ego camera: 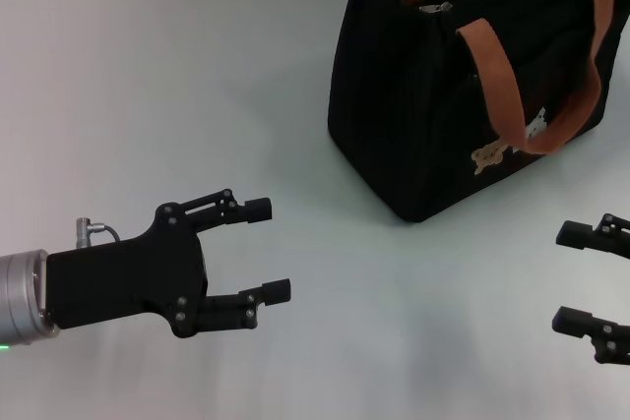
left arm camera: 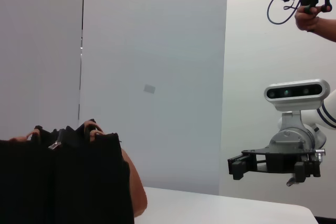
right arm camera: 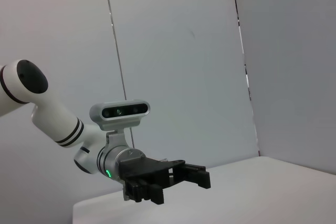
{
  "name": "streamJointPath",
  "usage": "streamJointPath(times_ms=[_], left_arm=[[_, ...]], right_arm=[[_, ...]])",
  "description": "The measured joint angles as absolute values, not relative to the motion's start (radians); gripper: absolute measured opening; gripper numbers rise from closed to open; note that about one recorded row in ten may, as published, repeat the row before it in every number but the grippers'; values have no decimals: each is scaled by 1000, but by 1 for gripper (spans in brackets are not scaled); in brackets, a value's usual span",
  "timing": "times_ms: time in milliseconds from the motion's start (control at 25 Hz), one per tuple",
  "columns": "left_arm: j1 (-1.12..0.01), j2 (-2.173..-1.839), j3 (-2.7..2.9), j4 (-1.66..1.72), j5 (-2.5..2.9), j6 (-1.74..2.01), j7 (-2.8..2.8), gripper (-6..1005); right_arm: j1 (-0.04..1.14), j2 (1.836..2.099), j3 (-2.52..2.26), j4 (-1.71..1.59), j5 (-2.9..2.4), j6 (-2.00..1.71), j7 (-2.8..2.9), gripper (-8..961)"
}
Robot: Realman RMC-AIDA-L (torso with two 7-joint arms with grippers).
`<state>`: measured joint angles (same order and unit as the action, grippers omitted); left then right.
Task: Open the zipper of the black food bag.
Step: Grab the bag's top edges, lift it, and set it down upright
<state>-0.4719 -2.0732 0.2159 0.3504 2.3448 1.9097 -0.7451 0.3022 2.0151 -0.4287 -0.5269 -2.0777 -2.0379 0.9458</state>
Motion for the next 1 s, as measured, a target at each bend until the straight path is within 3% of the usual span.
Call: streamJointPath(times_ms=[680,960,1000], left_arm=[[-482,-2072,210,308,2340,1874,-728,812],[-528,-2076,202,161,2268,1748,-656,808],[-573,-2079,143,-30,2231,1551,-524,808]], right_arm=[[303,2035,-395,-533,-2068,-2009,939,833],[235,2079,-53,-506,-1959,-1866,896,833],[226,2080,-4,-482,-1940,-1858,879,833]])
